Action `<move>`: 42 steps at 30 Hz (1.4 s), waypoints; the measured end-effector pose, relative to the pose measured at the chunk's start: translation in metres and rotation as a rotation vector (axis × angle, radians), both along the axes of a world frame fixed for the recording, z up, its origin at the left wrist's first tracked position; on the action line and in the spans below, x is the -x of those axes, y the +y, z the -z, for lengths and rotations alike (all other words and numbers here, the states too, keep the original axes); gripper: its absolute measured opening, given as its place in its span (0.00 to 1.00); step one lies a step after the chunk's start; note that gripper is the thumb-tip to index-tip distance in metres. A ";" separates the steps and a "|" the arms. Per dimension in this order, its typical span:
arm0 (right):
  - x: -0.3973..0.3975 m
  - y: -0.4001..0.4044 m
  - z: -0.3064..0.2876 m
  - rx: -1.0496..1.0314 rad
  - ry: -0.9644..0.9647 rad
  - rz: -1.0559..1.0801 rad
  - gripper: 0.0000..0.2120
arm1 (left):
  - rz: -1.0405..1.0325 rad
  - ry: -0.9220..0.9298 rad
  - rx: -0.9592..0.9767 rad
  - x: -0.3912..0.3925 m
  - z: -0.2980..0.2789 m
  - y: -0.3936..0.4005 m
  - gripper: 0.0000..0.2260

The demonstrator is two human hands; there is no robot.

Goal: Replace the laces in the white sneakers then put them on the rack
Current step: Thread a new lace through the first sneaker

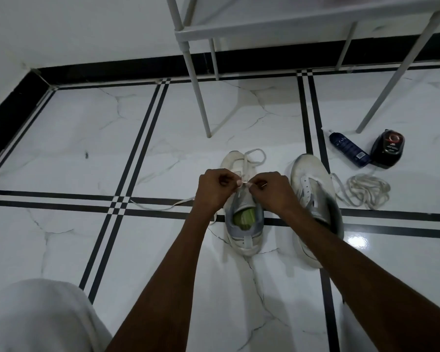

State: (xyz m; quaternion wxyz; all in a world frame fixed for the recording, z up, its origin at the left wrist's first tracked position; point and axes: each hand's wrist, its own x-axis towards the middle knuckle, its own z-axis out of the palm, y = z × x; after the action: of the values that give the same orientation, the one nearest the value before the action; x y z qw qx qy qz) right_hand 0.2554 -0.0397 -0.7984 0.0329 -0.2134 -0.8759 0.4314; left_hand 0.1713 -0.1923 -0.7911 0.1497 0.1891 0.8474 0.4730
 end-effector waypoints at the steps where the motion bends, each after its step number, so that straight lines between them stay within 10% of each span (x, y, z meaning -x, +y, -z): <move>1: 0.002 0.003 0.001 0.068 -0.015 0.032 0.07 | 0.007 0.024 0.017 0.000 0.000 0.001 0.02; 14: 0.017 0.006 0.006 0.533 -0.133 0.157 0.06 | -0.045 0.257 0.185 -0.004 0.025 0.001 0.02; 34: 0.024 0.004 0.000 0.655 -0.197 0.161 0.03 | -0.230 0.235 0.069 -0.032 0.024 0.010 0.08; 42: 0.024 0.013 -0.017 0.727 -0.207 0.154 0.07 | -0.236 0.304 0.300 -0.054 0.025 0.013 0.16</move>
State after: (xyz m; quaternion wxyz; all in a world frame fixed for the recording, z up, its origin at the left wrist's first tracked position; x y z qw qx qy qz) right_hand 0.2312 -0.0268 -0.7816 -0.1013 -0.3187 -0.6458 0.6864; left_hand 0.2253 -0.1794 -0.8165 -0.0096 0.1335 0.9371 0.3223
